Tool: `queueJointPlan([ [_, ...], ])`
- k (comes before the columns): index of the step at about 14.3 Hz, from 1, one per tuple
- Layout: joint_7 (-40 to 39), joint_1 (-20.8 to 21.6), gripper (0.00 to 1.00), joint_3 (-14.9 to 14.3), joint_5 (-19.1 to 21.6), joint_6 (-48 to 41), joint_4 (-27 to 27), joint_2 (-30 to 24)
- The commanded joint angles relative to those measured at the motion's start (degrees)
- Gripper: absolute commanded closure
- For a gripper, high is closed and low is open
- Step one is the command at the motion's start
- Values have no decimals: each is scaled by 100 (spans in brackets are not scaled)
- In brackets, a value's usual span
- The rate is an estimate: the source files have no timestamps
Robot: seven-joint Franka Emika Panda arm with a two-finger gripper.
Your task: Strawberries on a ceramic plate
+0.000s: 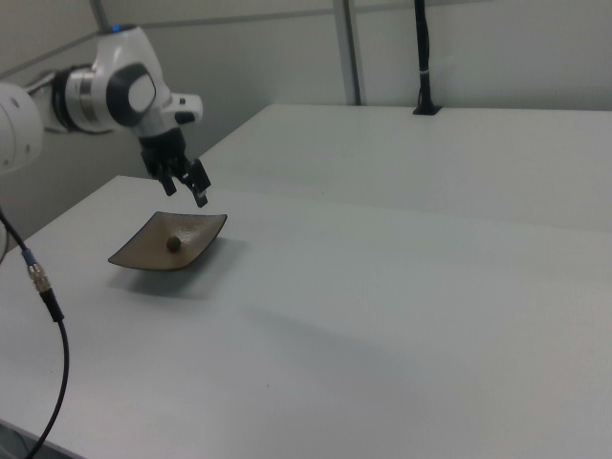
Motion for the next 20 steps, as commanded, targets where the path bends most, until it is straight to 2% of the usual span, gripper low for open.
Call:
queueJointPlan([
  [1, 48, -362, 0, 5, -79, -1164, -274, -941],
  [5, -188, -688, 0, 23, -62, -2105, -336, -1495],
  [9, -1092, -1082, 0, 23, 17, -2326, -845, -2172],
  [12, -1716, -1338, 0, 23, 175, -2204, -855, -2130],
  [15, -2525, -1313, 0, 5, 211, -1397, -1012, -2103],
  [17, -2544, -1304, 0, -135, 211, -1351, -1048, -2129],
  [20, -2580, -1269, 0, -135, 211, -1272, -1057, -2121],
])
